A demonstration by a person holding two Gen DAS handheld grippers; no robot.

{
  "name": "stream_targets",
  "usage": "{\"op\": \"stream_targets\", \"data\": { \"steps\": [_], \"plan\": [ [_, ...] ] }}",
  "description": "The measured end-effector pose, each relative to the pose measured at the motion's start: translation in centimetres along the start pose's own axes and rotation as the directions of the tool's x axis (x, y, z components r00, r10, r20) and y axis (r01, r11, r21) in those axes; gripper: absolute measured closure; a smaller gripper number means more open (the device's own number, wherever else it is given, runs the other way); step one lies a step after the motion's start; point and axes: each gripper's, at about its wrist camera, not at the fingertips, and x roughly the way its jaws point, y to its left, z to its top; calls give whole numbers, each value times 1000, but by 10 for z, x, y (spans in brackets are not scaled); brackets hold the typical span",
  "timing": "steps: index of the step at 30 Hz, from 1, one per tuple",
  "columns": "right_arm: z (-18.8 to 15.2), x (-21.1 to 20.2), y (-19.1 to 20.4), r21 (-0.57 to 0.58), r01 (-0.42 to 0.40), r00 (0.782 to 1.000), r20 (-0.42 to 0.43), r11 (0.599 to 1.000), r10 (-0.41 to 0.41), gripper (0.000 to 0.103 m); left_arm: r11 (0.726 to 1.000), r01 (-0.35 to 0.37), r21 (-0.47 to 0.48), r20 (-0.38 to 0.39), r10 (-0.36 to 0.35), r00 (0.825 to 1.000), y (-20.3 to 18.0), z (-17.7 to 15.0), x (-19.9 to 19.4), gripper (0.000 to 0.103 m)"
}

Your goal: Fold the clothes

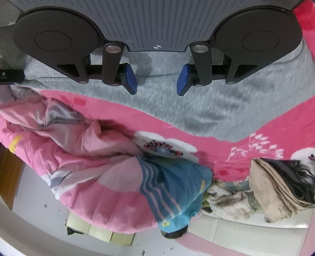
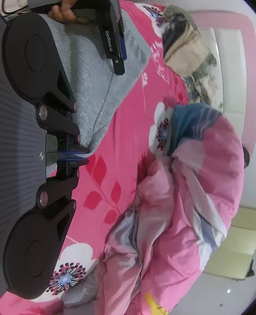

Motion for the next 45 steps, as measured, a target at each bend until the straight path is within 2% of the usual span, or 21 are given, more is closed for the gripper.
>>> {"op": "stream_targets", "data": {
  "steps": [5, 16, 20, 24, 25, 28, 32, 36, 38, 40, 41, 43, 45],
  "plan": [
    [-11, 19, -4, 43, -2, 999, -49, 999, 4, 100, 1000, -13, -4, -33, 13, 999, 0, 0, 8, 58],
    [-38, 54, -10, 147, -38, 989, -136, 988, 58, 100, 999, -33, 18, -52, 34, 998, -2, -3, 15, 58],
    [-44, 50, -12, 184, -48, 990, -122, 982, 71, 98, 999, -34, 27, -46, 35, 998, -3, -4, 15, 56],
    [-54, 9, -32, 342, -70, 992, -72, 937, 101, 85, 1000, -24, 16, -30, 25, 999, -2, -4, 11, 55],
    [-61, -10, -38, 384, -73, 994, -42, 920, 97, 80, 1000, -21, 9, -20, 21, 1000, -1, -4, 9, 55],
    [-94, -73, -51, 496, -75, 997, 49, 865, 59, 74, 1000, -10, 2, 25, 10, 1000, 0, -4, -3, 55],
    [-155, -158, -58, 627, -22, 990, 122, 779, -70, 65, 997, 50, 52, 85, -54, 995, -13, -11, -28, 55],
    [-203, -221, -65, 692, 93, 968, 105, 716, -227, 60, 968, 195, 155, 64, -206, 976, -53, -9, -42, 55],
    [-210, -236, -72, 704, 117, 960, 100, 701, -260, 59, 948, 260, 184, 11, -266, 964, -79, -6, -42, 55],
    [-210, -245, -76, 702, 130, 950, 115, 700, -292, 57, 928, 296, 224, -56, -291, 955, -106, -8, -33, 55],
    [-209, -246, -77, 692, 132, 946, 127, 710, -300, 54, 923, 301, 240, -74, -292, 954, -116, -12, -27, 55],
    [-206, -245, -79, 667, 147, 939, 137, 730, -314, 35, 918, 269, 291, -98, -251, 963, -130, -26, -12, 55],
    [-201, -241, -80, 638, 171, 935, 136, 751, -328, 33, 925, 261, 278, -147, -227, 963, -126, -35, 1, 55]
  ]
}}
